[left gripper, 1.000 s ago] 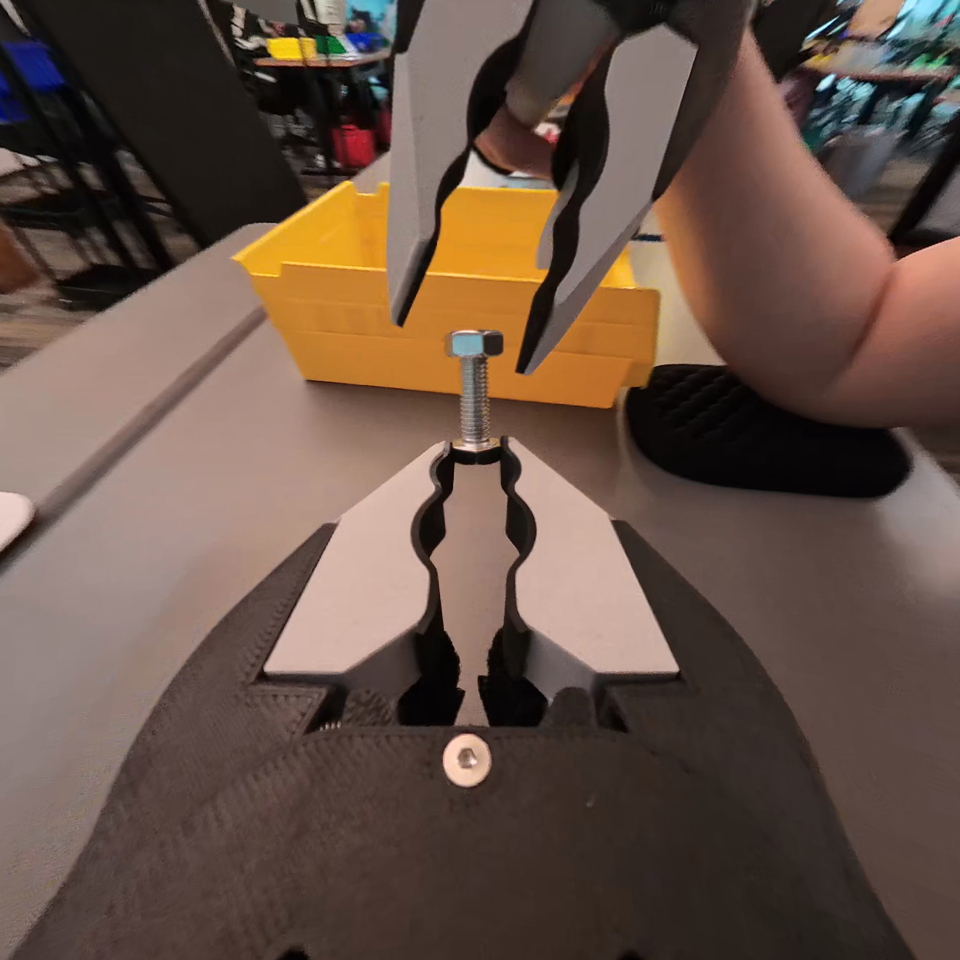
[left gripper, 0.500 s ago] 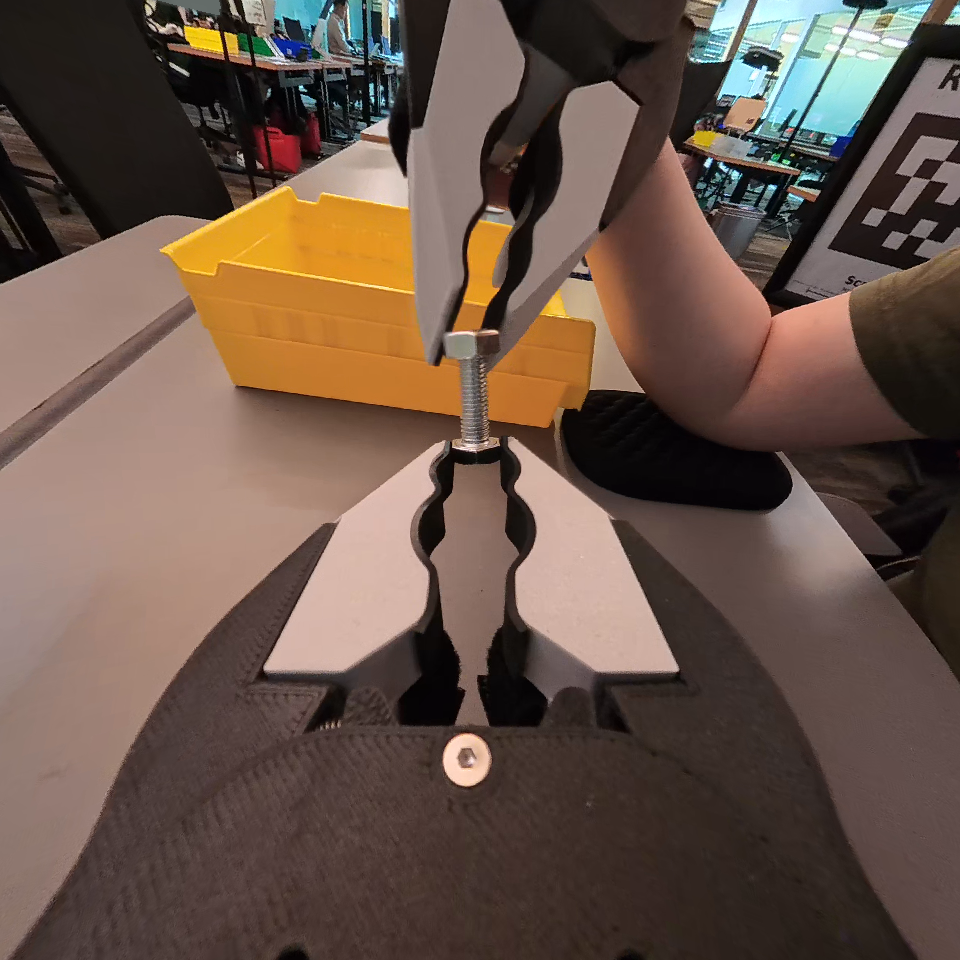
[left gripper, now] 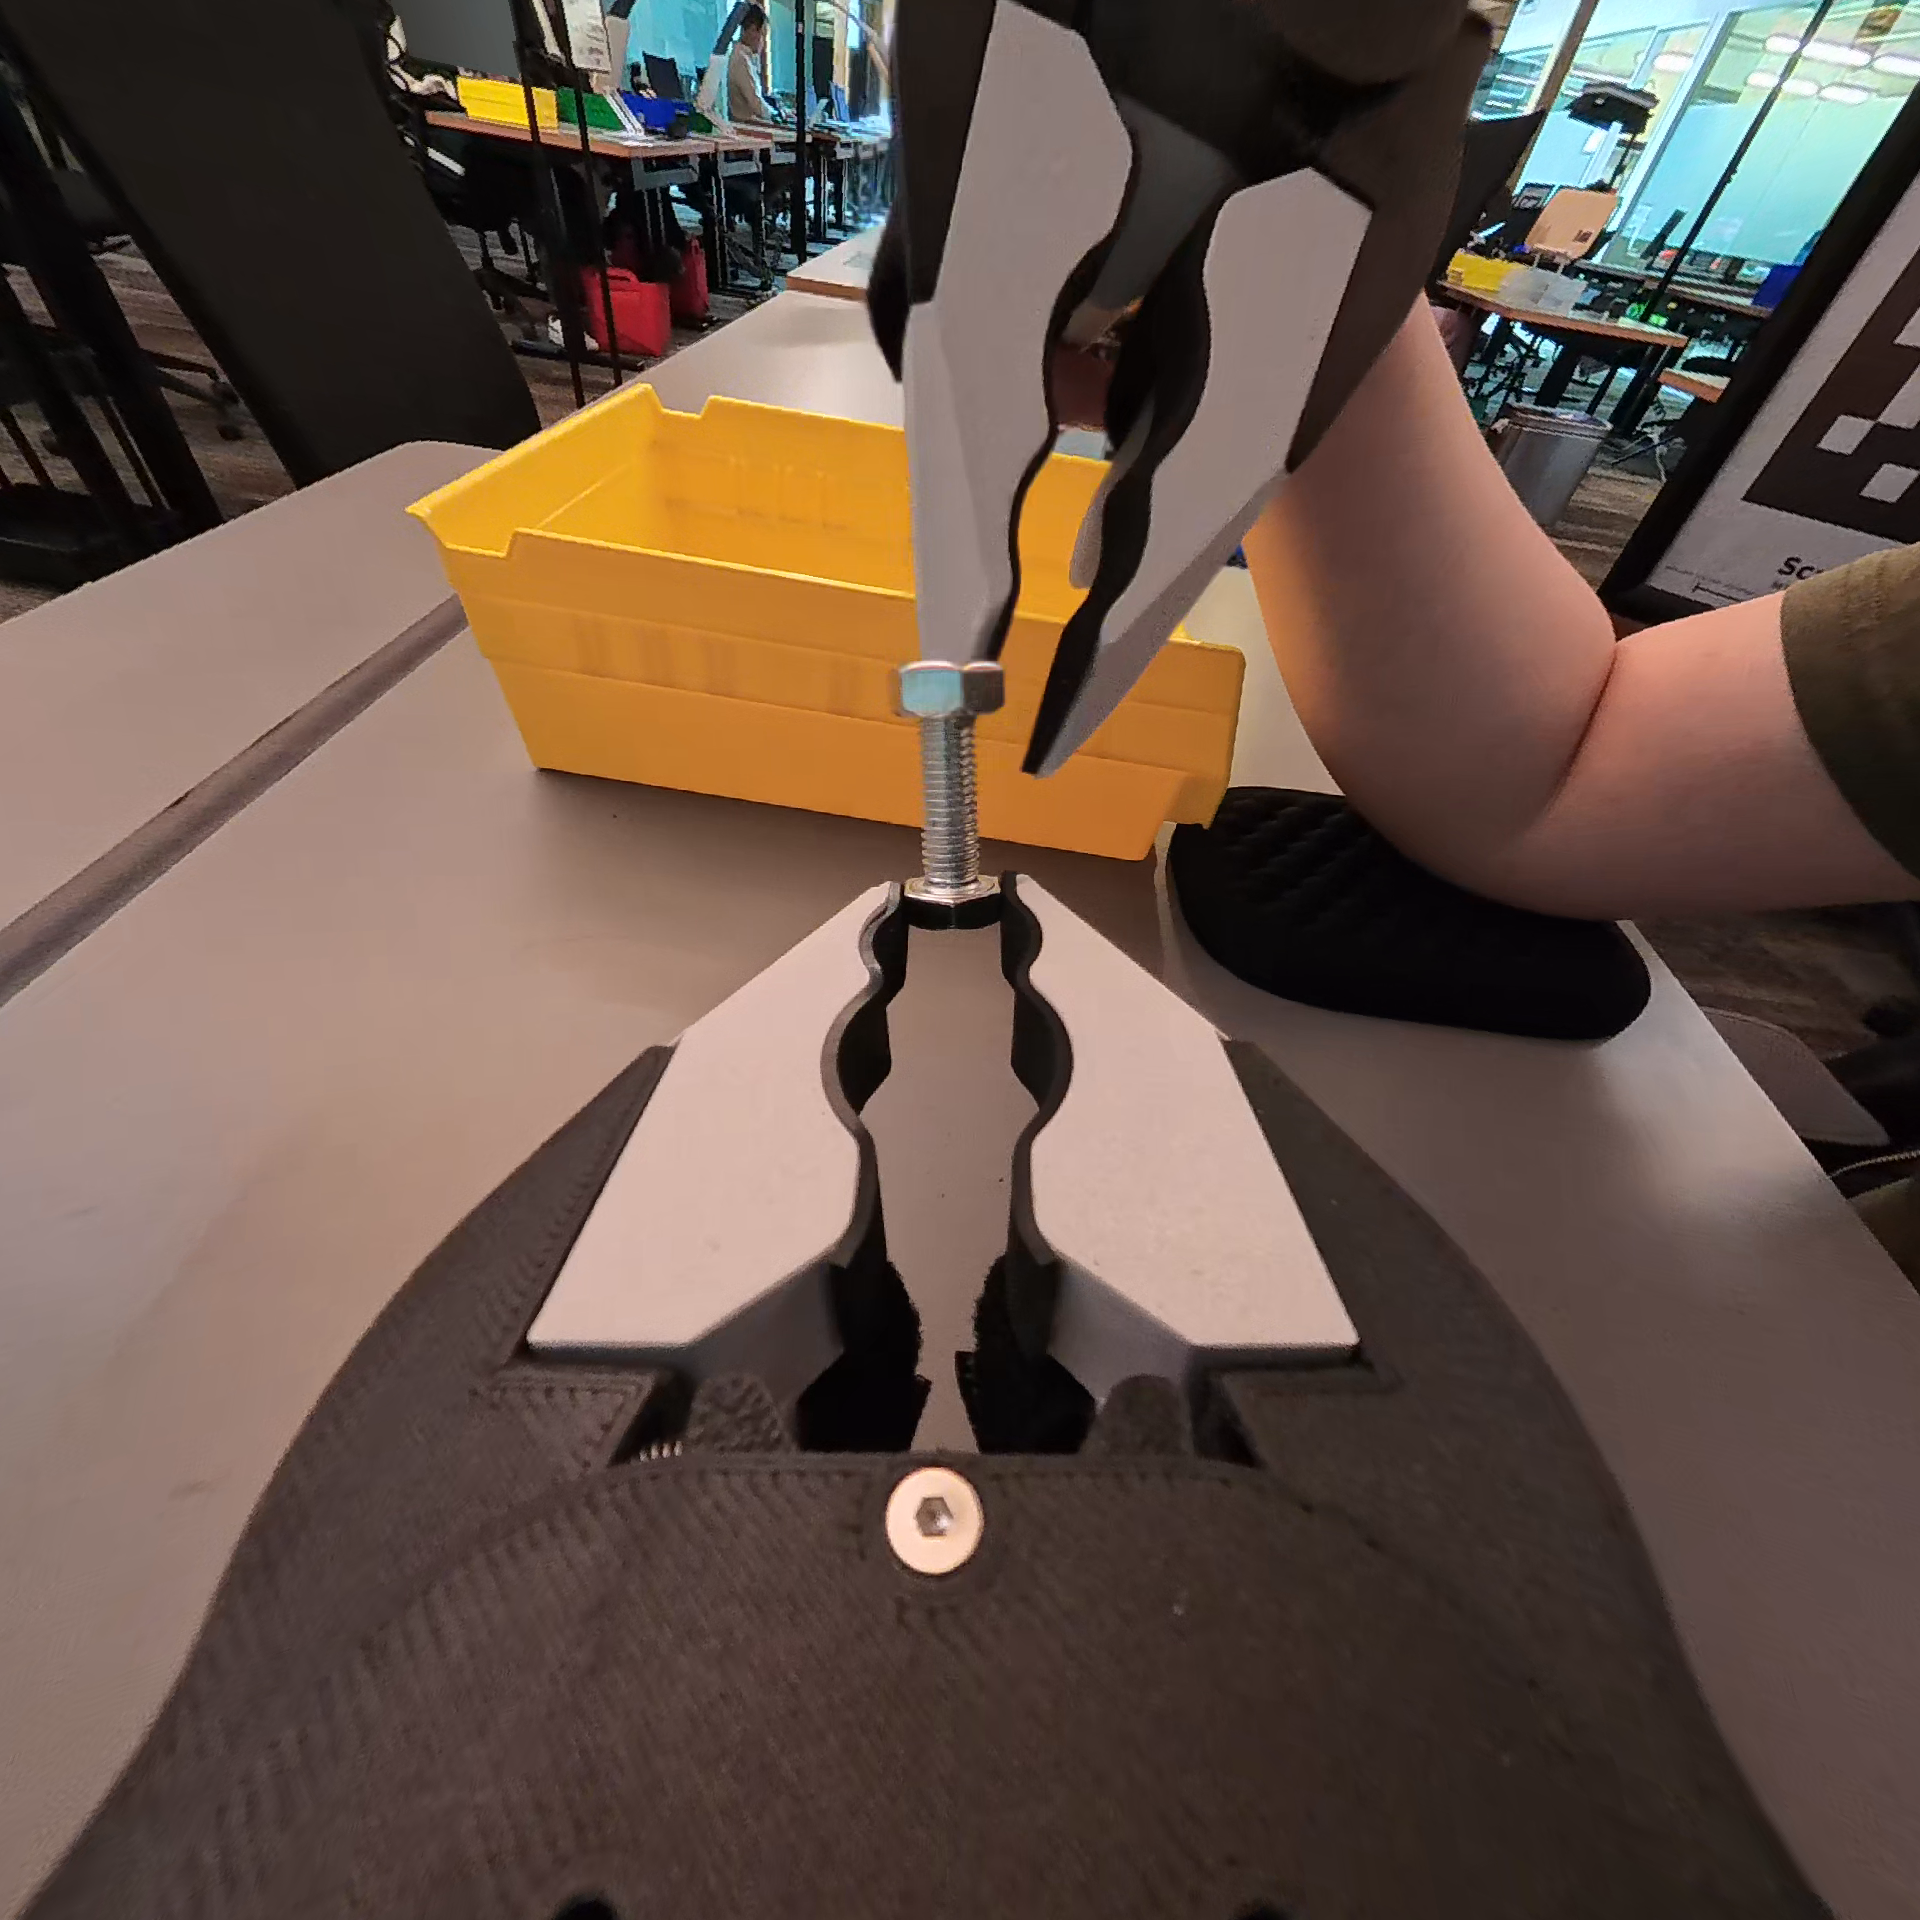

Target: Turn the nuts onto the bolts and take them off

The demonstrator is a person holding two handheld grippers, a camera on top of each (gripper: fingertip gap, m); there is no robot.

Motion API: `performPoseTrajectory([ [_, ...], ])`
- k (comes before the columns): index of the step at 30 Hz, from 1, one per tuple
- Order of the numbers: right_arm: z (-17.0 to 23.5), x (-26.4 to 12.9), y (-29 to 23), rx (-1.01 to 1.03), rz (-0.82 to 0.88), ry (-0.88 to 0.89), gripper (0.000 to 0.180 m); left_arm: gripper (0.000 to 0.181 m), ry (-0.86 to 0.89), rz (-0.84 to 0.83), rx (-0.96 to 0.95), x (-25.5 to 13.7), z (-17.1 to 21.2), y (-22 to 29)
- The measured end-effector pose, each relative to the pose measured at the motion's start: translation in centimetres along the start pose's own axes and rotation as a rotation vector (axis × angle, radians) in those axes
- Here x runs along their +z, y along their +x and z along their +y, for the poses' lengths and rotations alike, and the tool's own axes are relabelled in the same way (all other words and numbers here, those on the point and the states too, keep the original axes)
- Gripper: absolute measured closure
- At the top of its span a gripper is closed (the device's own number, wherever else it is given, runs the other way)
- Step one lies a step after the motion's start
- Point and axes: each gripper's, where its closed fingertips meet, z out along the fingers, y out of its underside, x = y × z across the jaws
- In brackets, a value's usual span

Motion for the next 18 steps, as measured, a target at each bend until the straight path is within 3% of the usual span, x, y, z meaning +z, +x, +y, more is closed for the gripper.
performPoseTrajectory([
  [1,0.1,0.0,0.0,-0.002,0.005,-0.006,0.169,0.165,0.003,0.001,-0.001,0.0,0.0,0.0],
  [3,0.3,0.0,0.4,0.009,0.023,-0.019,0.166,0.165,0.006,-0.001,-0.001,0.0,-0.1,0.0],
  [7,0.1,0.4,1.4,0.038,0.065,-0.013,0.14,0.165,0.004,-0.002,0.008,0.0,-0.1,0.0],
  [18,0.6,0.7,0.1,0.08,-0.02,-0.049,0.142,0.165,-0.025,-0.034,0.037,0.2,0.4,-0.3],
])
